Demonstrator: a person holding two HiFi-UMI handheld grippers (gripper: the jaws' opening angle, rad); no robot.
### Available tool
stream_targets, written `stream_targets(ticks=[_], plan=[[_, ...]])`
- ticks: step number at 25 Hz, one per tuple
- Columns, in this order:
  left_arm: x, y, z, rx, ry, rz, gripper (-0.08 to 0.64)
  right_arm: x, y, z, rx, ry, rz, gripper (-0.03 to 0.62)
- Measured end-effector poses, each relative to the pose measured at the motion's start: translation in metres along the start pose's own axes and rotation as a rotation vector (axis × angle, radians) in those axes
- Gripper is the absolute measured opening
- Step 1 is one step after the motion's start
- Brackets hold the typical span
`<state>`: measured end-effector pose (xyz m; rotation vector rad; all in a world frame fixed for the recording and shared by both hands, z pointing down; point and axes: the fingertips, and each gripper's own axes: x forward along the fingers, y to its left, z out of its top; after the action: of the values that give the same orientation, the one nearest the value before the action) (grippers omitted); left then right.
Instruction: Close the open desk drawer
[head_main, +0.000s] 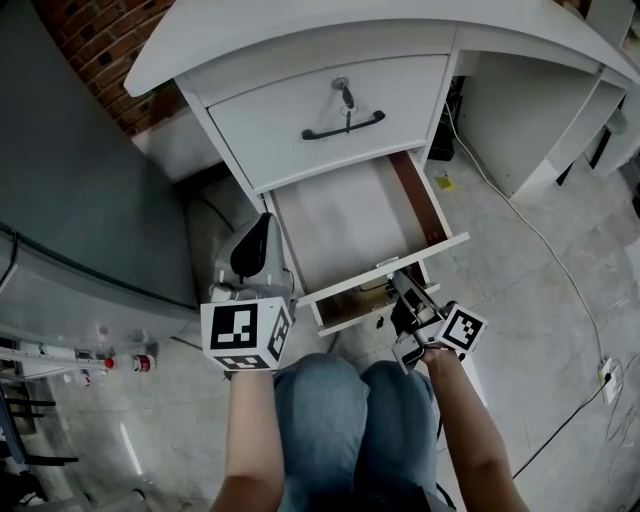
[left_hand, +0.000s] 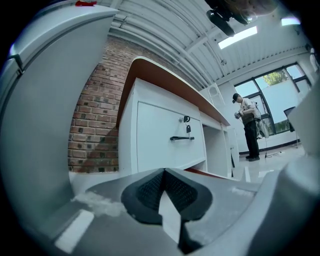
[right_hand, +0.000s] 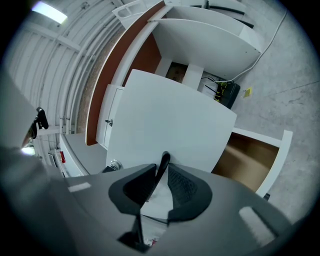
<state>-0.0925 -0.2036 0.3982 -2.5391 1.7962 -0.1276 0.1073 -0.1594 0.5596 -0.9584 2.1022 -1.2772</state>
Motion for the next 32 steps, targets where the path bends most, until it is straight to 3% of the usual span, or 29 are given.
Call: stream_targets(ticks=[3,14,19,24,32], plan=[[-0.001,0.003,0.003,0.037,0.000,0.014,-0.002,0.001,0.000,0.002,0.004,-0.005,-0.008,0.063],[-0.007,0.008,0.014,0.018,-0.018,0.037,-0.002,0.007,0.012,0.011,-0.010,-0.017,-0.043,0.071],[-0.008,0.005,0.016,0.025,-0.017,0.040,-0.002,0.005,0.011,0.014,0.025,-0.022,-0.162,0.083],[-0.011,0.005,0.015,0.026,-0.011,0.043,-0.002,0.009,0.019,0.015,0.069,-0.039,-0.179,0.075],[-0.010,0.006,0.015,0.017,-0.016,0.046,-0.002,0.023,0.025,0.020,0.025,-0.015,-0.199,0.071]])
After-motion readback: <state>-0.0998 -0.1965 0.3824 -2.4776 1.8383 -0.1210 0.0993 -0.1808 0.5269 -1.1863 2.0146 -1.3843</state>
